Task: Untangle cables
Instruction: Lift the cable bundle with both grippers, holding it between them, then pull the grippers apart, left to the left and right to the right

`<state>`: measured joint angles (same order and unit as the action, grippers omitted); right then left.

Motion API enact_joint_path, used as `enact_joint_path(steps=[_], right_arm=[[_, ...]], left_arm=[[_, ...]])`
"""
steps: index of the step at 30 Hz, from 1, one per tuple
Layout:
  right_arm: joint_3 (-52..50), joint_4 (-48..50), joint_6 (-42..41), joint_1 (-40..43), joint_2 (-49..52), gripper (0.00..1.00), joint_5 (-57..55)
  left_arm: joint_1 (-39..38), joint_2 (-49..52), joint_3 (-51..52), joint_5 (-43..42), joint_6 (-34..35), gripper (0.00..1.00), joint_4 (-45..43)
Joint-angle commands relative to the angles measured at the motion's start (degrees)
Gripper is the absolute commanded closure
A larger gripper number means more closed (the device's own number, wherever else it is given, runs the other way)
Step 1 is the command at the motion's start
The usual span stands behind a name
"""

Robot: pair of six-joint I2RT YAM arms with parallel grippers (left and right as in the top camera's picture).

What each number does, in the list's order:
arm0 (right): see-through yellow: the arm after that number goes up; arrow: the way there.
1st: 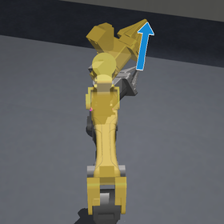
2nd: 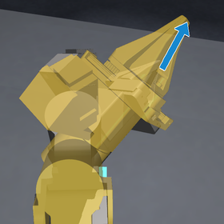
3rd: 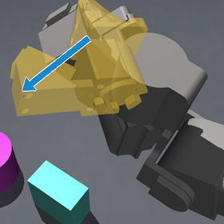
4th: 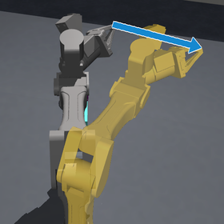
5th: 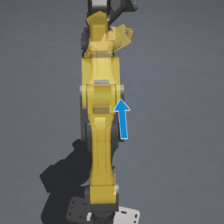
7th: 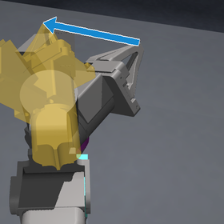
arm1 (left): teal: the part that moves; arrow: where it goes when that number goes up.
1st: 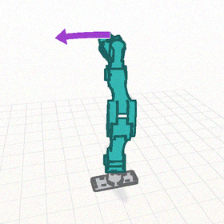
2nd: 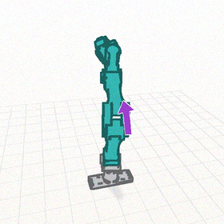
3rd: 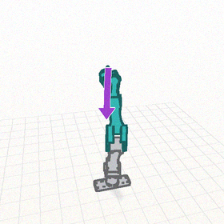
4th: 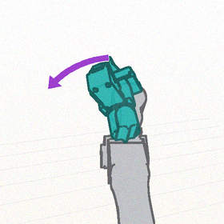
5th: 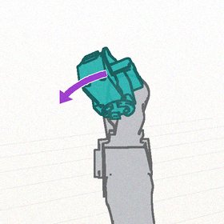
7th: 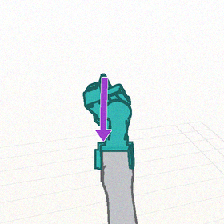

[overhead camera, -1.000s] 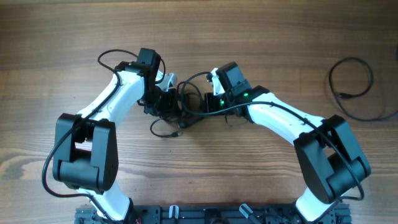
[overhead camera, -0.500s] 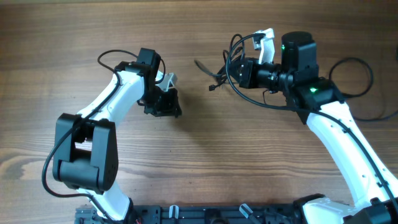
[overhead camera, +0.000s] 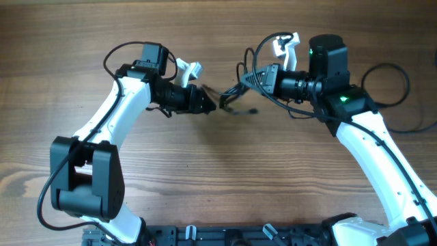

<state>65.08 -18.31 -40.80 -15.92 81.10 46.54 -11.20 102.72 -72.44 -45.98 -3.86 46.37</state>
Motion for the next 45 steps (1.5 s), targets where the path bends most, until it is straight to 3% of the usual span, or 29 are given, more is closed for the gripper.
enact_joint_path(steps=[1, 5, 12, 13, 15, 16, 23, 26, 30, 33, 38, 45], right_arm=[[1.0, 2.3, -4.3, -0.2, -0.3, 0.96, 4.6], [1.0, 3.4, -6.5, -0.2, -0.3, 0.96, 5.0], [1.0, 4.4, -7.8, -0.2, -0.3, 0.96, 8.5], [1.0, 4.4, -7.8, -0.2, -0.3, 0.96, 8.9], [1.0, 4.4, -7.8, -0.2, -0.3, 0.96, 9.4], [1.0, 4.4, -7.8, -0.2, -0.3, 0.96, 10.0], [1.0, 4.3, -7.1, -0.3, -0.3, 0.96, 10.6], [1.0, 4.2, -4.9, -0.3, -0.3, 0.96, 8.4], [1.0, 3.4, -1.6, -0.3, -0.3, 0.96, 3.4], [1.0, 1.2, -0.5, -0.2, -0.3, 0.96, -2.1], [1.0, 1.0, 4.0, 0.1, -0.3, 0.96, -4.3], [1.0, -6.0, 9.6, 9.8, -0.3, 0.96, -4.3]], left_arm=[[-1.0, -1.0, -0.9, -2.6, -5.0, 0.48, -1.6], [-2.1, -1.0, -0.9, -3.7, -9.5, 0.47, -1.8], [-4.8, -0.9, -0.9, -4.6, -9.2, 0.48, -5.2], [-5.4, -0.8, -0.9, -4.6, -9.2, 0.54, -5.9], [-6.1, -0.8, -0.9, -4.6, -9.2, 0.76, -7.1], [-6.1, -0.8, -0.9, -4.6, -9.1, 0.82, -7.3], [-5.9, -0.7, -0.9, -2.4, -5.4, 0.92, -9.0], [-5.9, -0.7, -0.9, 8.4, 1.7, 0.96, -8.8], [-5.8, -0.7, -0.8, 34.3, 15.1, 0.96, -4.1], [-4.9, -0.7, -0.7, 44.5, 21.6, 0.96, -0.1], [0.0, -0.7, -0.7, 49.9, 30.7, 0.96, 2.8], [15.8, -0.7, -0.6, 49.9, 37.0, 0.96, 5.2]])
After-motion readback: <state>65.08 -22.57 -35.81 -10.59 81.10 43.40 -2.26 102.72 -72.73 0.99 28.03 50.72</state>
